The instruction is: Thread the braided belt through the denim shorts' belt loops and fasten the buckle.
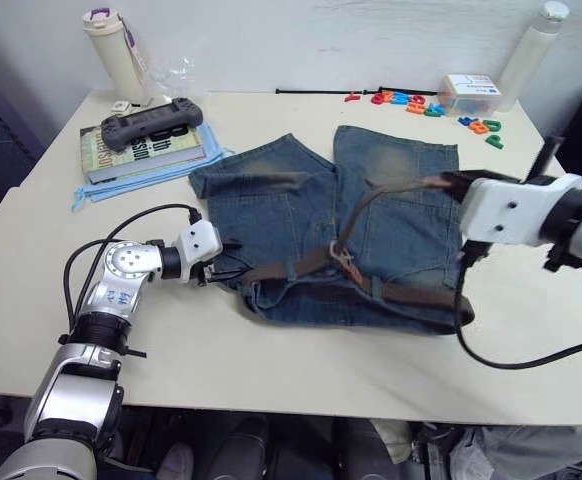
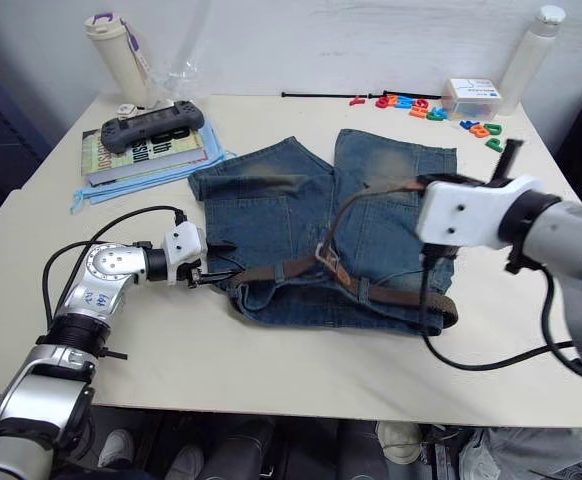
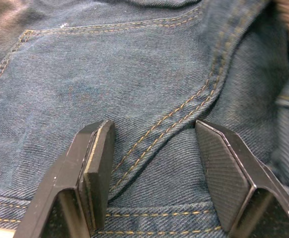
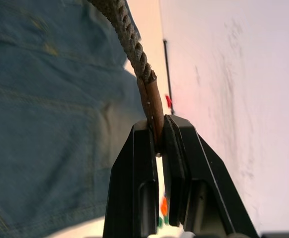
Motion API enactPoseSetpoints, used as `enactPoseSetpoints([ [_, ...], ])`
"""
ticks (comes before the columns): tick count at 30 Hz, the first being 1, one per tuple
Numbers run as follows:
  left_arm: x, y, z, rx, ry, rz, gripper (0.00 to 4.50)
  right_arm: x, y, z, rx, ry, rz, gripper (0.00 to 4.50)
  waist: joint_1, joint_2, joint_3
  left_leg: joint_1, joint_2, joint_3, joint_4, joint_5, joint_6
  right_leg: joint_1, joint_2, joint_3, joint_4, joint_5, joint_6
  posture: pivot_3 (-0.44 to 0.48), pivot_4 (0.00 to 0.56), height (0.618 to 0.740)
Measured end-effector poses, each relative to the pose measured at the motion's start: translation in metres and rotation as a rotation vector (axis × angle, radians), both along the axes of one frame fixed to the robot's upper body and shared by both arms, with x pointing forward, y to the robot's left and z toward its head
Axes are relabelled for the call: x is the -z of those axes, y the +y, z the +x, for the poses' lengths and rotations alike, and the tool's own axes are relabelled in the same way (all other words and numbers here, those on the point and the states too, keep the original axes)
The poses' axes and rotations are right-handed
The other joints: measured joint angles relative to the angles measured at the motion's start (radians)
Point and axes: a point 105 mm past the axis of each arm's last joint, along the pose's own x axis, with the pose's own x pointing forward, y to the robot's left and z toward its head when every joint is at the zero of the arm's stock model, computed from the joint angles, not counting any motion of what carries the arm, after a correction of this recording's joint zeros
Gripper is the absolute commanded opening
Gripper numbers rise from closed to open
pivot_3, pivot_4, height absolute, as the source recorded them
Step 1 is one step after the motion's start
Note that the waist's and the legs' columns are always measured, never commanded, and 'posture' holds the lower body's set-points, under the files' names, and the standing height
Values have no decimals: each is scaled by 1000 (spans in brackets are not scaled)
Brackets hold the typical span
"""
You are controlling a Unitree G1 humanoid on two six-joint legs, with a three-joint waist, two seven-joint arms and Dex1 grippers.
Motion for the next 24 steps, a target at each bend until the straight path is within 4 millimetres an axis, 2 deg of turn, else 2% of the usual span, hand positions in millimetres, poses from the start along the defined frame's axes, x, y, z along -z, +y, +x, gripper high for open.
enactPoseSetpoints([
  [5,-2,-6,-1,-10,-17,-34,2877,27,28,-2,-65,78,19,0,2,0,0,-3,0,-1,1,0,0,-2,0,-1,0,0,0,0,150,655],
  [8,-5,-8,-4,-13,-21,-45,3683,40,42,-1,-87,114,38,0,2,0,0,-8,0,-1,4,0,0,-6,0,-1,1,0,0,0,150,655],
  [10,-10,-10,-7,-16,-23,-66,4463,44,47,0,-92,122,49,0,0,0,0,-15,-1,-1,8,0,0,-13,1,0,4,0,0,0,150,655],
  [13,-24,-16,-9,-14,-28,-119,4463,44,54,2,-98,120,58,0,-2,-1,0,-17,-1,-1,8,0,-1,-16,0,0,6,0,1,0,150,655],
  [16,-52,-23,-12,-13,-42,-215,4463,44,56,3,-98,113,55,0,-4,-1,1,-17,-1,-1,8,1,-1,-17,1,0,7,0,1,0,150,655],
  [18,-79,-35,-16,14,-44,-319,4463,44,60,4,-102,106,51,0,-5,-1,1,-17,-1,-1,8,1,-1,-17,1,0,7,0,1,0,150,655],
  [21,-108,-52,-28,79,-63,-376,4463,42,64,5,-113,95,46,0,-5,-1,1,-16,-1,-1,8,1,-1,-16,1,0,7,0,1,0,150,655],
  [24,-109,-66,-35,94,-52,-380,4463,43,63,9,-97,94,36,0,-6,-1,1,-16,-1,0,8,1,-1,-16,1,1,7,0,1,0,150,655],
])
